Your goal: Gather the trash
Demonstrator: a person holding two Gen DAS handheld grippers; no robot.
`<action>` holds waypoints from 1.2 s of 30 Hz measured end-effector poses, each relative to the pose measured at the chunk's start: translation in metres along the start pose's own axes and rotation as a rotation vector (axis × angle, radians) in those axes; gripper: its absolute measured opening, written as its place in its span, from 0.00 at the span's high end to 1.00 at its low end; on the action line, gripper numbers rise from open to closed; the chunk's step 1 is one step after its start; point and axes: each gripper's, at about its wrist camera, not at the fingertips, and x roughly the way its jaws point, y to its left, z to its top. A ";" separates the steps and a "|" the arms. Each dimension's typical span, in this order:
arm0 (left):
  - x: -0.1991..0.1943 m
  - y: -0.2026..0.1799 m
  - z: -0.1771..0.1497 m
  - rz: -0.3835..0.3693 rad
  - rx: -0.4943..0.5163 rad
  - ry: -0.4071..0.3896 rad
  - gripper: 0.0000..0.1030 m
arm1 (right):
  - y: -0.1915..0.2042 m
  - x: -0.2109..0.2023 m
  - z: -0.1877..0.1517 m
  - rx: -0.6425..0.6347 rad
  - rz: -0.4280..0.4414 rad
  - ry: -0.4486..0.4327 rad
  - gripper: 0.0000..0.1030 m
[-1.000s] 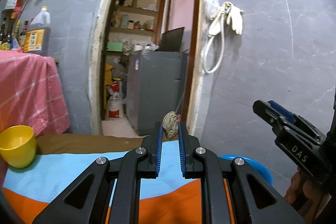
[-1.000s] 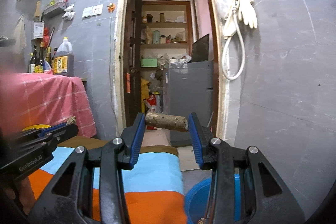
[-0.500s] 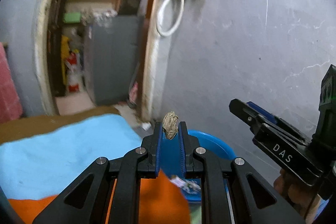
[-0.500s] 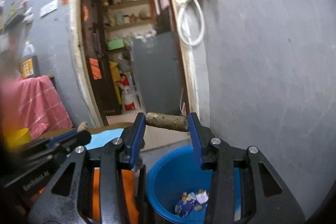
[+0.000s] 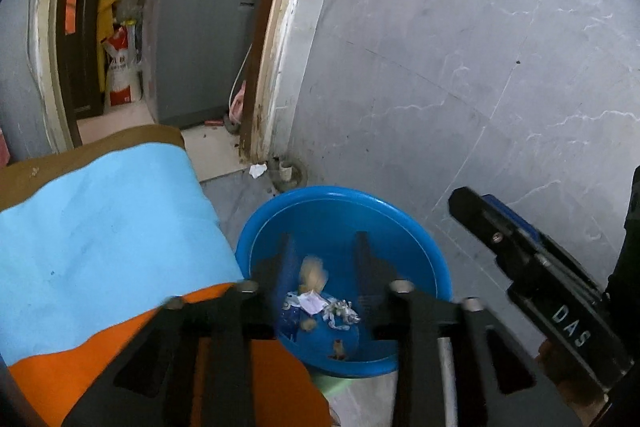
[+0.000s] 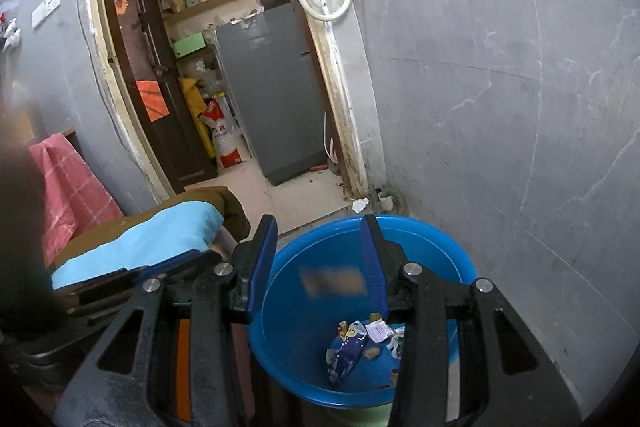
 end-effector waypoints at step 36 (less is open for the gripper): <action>-0.111 0.042 -0.025 0.148 -0.097 -0.214 0.06 | 0.013 -0.026 -0.006 -0.020 -0.036 -0.085 0.00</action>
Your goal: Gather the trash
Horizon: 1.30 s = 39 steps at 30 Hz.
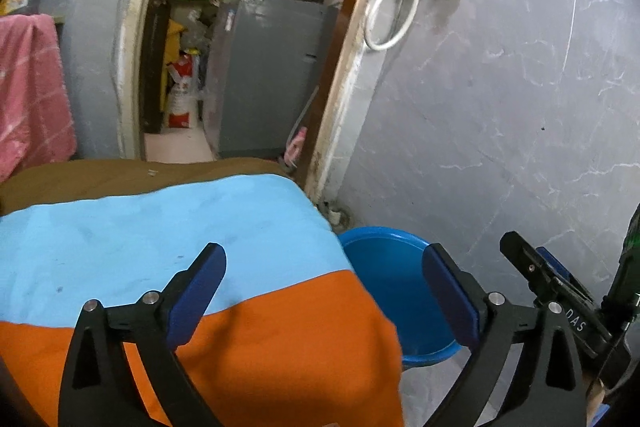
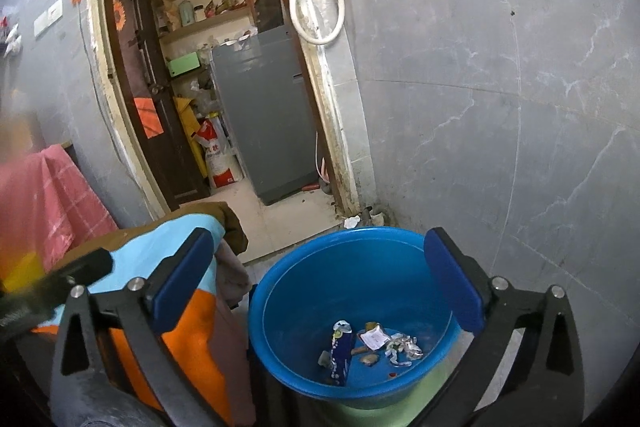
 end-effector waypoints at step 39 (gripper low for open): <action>-0.194 0.033 -0.137 0.283 0.037 -0.265 0.02 | 0.086 -0.189 -0.113 -0.171 0.052 -0.269 0.00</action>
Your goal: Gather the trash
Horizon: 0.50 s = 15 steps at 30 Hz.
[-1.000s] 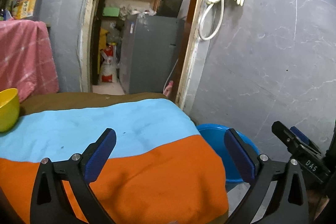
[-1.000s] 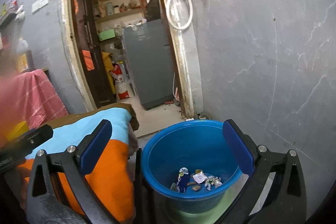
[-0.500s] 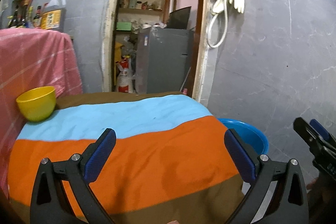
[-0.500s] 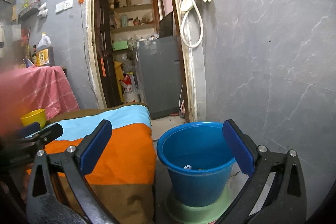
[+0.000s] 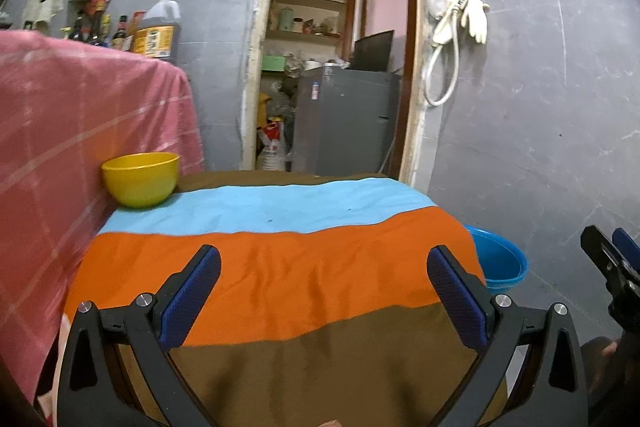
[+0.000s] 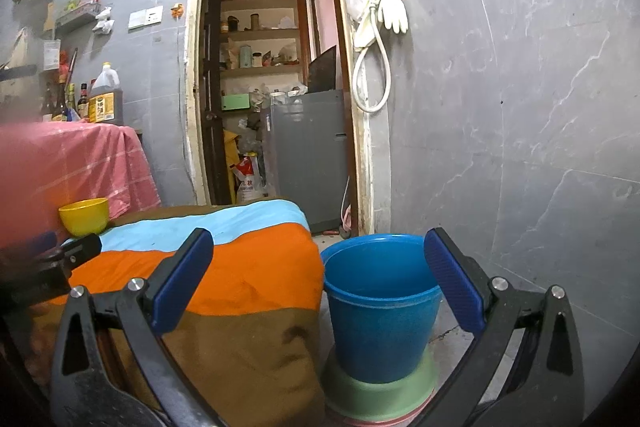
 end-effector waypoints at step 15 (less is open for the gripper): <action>-0.014 0.006 -0.022 0.045 0.016 -0.026 0.02 | 0.013 -0.009 -0.014 -0.051 0.020 -0.029 0.00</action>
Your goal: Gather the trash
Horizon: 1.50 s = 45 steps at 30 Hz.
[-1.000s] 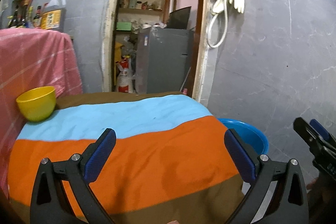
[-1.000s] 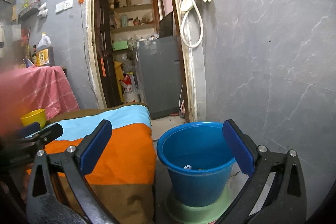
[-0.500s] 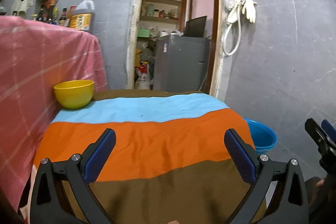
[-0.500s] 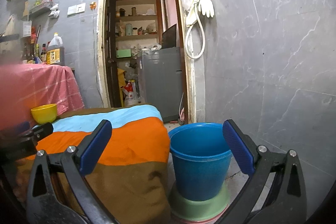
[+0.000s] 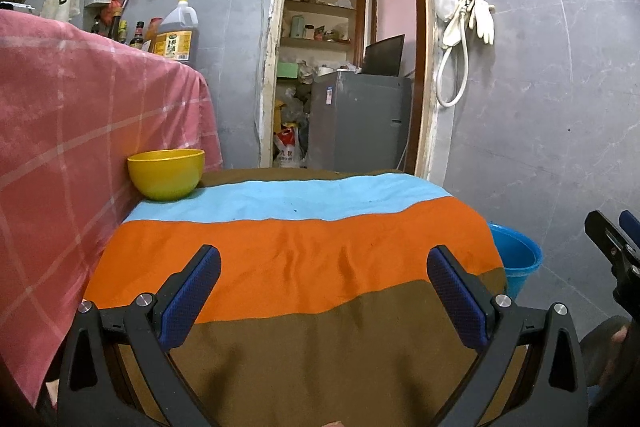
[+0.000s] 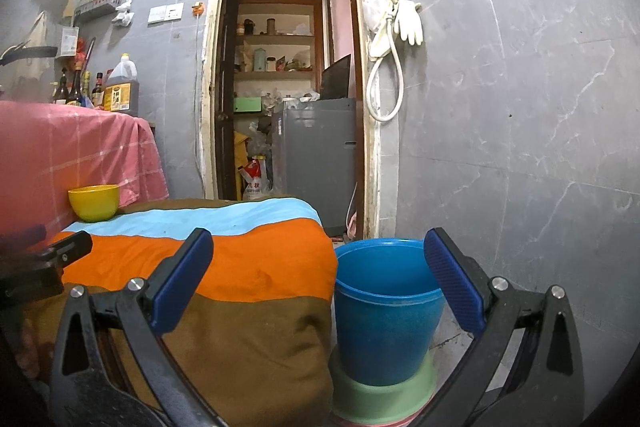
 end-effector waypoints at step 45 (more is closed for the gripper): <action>-0.001 -0.006 -0.004 0.000 0.023 -0.006 0.02 | -0.003 -0.002 0.000 0.025 -0.005 -0.003 0.00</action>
